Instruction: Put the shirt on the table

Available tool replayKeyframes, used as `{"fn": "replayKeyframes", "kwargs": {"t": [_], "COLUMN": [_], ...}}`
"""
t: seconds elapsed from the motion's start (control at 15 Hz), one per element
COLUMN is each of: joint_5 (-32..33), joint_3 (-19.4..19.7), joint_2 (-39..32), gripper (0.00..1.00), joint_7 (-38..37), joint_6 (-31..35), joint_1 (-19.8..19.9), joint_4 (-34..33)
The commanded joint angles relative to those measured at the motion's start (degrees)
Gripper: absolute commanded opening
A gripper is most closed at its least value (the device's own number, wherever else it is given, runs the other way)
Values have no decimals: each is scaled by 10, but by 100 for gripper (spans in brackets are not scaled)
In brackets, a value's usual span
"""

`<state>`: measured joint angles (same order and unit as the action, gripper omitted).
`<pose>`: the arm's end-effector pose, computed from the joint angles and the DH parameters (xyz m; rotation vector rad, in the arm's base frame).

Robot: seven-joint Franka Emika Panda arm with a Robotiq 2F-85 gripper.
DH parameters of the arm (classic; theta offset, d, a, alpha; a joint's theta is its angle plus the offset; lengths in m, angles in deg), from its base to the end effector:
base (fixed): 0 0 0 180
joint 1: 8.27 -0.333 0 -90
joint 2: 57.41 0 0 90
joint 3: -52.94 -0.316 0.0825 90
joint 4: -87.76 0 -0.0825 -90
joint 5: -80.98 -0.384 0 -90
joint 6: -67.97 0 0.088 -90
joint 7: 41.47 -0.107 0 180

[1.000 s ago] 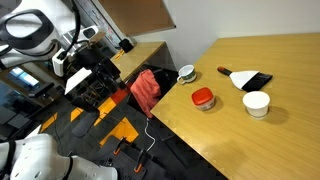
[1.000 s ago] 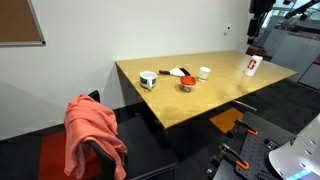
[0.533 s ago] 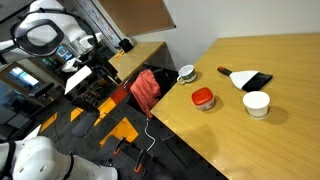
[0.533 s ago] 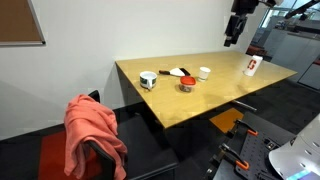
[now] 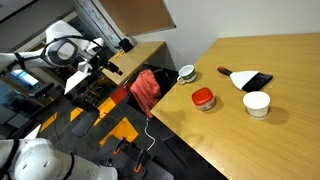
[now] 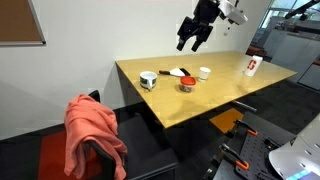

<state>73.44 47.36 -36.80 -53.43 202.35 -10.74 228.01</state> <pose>0.4482 0.0669 0.4578 -2.9975 0.2252 -0.3638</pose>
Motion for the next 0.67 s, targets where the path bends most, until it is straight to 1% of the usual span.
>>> {"fn": "replayKeyframes", "kwargs": {"t": [0.0,0.47,0.6], "joint_5": [2,1,-10], "joint_3": [-3,3,-4], "joint_2": [-7,-6,-23], "gripper": [100,100,100], "joint_7": [-6,-4,-21], "joint_6": [3,3,28], "joint_1": [-5,-3,-9], "joint_4": [-1,-1,-10]}}
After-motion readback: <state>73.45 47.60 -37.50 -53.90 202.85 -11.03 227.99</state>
